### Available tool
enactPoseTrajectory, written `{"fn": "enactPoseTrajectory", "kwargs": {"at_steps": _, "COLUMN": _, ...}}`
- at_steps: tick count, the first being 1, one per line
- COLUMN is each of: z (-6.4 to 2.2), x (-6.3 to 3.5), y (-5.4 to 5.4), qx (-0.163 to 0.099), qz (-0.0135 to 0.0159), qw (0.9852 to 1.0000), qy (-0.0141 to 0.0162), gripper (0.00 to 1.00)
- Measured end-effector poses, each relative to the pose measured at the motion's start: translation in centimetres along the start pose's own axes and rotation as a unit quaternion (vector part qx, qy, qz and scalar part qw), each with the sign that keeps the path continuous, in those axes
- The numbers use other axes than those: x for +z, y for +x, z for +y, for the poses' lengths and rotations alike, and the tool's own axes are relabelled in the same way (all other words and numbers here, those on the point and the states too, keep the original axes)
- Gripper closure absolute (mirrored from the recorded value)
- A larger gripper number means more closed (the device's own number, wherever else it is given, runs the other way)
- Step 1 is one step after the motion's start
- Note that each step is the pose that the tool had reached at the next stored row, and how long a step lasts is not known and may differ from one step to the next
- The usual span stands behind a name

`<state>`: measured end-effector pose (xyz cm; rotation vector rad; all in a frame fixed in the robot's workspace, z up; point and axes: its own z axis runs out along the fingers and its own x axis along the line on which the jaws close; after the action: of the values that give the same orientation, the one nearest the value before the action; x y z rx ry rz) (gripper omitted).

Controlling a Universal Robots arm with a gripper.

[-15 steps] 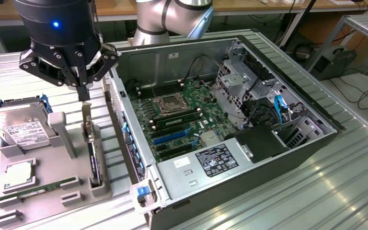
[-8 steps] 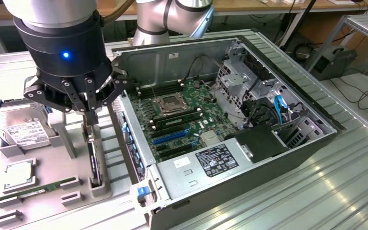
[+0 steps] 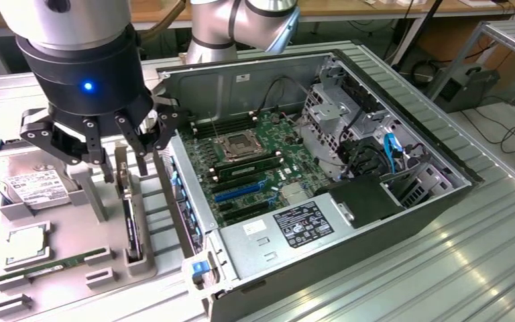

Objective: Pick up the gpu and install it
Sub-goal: 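Pick up the gpu and move the gpu toward the slot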

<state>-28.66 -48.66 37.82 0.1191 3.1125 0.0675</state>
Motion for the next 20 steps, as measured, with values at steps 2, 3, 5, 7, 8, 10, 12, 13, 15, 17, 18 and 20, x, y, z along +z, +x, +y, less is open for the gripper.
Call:
{"fn": "enactPoseTrajectory", "kwargs": {"at_steps": 2, "z": 0.00, "x": 0.13, "y": 0.0, "qx": 0.000, "qz": 0.0000, "qw": 1.0000, "qy": 0.0000, "gripper": 0.58}}
{"fn": "enactPoseTrajectory", "kwargs": {"at_steps": 3, "z": -0.01, "x": 0.18, "y": 0.0, "qx": 0.000, "qz": 0.0000, "qw": 1.0000, "qy": 0.0000, "gripper": 0.58}}
{"fn": "enactPoseTrajectory", "kwargs": {"at_steps": 5, "z": -0.02, "x": 0.34, "y": 0.0, "qx": 0.000, "qz": 0.0000, "qw": 1.0000, "qy": 0.0000, "gripper": 0.58}}
{"fn": "enactPoseTrajectory", "kwargs": {"at_steps": 7, "z": -0.02, "x": 0.43, "y": 0.0, "qx": 0.000, "qz": -0.0001, "qw": 1.0000, "qy": -0.0001, "gripper": 0.58}}
{"fn": "enactPoseTrajectory", "kwargs": {"at_steps": 8, "z": -0.03, "x": 0.53, "y": 0.1, "qx": 0.000, "qz": -0.0001, "qw": 1.0000, "qy": -0.0001, "gripper": 0.58}}
{"fn": "enactPoseTrajectory", "kwargs": {"at_steps": 10, "z": -0.04, "x": 0.71, "y": 0.1, "qx": 0.000, "qz": -0.0001, "qw": 1.0000, "qy": -0.0001, "gripper": 0.58}}
{"fn": "enactPoseTrajectory", "kwargs": {"at_steps": 12, "z": -0.05, "x": 0.89, "y": 0.2, "qx": 0.000, "qz": -0.0001, "qw": 1.0000, "qy": -0.0001, "gripper": 0.58}}
{"fn": "enactPoseTrajectory", "kwargs": {"at_steps": 13, "z": -0.05, "x": 0.98, "y": 0.2, "qx": 0.000, "qz": 0.0000, "qw": 1.0000, "qy": 0.0000, "gripper": 0.58}}
{"fn": "enactPoseTrajectory", "kwargs": {"at_steps": 15, "z": -0.06, "x": 1.17, "y": 0.2, "qx": 0.000, "qz": -0.0001, "qw": 1.0000, "qy": -0.0001, "gripper": 0.58}}
{"fn": "enactPoseTrajectory", "kwargs": {"at_steps": 17, "z": -0.07, "x": 1.37, "y": 0.2, "qx": 0.000, "qz": 0.0000, "qw": 1.0000, "qy": 0.0000, "gripper": 0.58}}
{"fn": "enactPoseTrajectory", "kwargs": {"at_steps": 18, "z": -0.08, "x": 1.45, "y": 0.2, "qx": 0.000, "qz": 0.0000, "qw": 1.0000, "qy": 0.0000, "gripper": 0.58}}
{"fn": "enactPoseTrajectory", "kwargs": {"at_steps": 20, "z": -0.08, "x": 1.62, "y": 0.2, "qx": 0.000, "qz": -0.0001, "qw": 1.0000, "qy": 0.0000, "gripper": 0.58}}
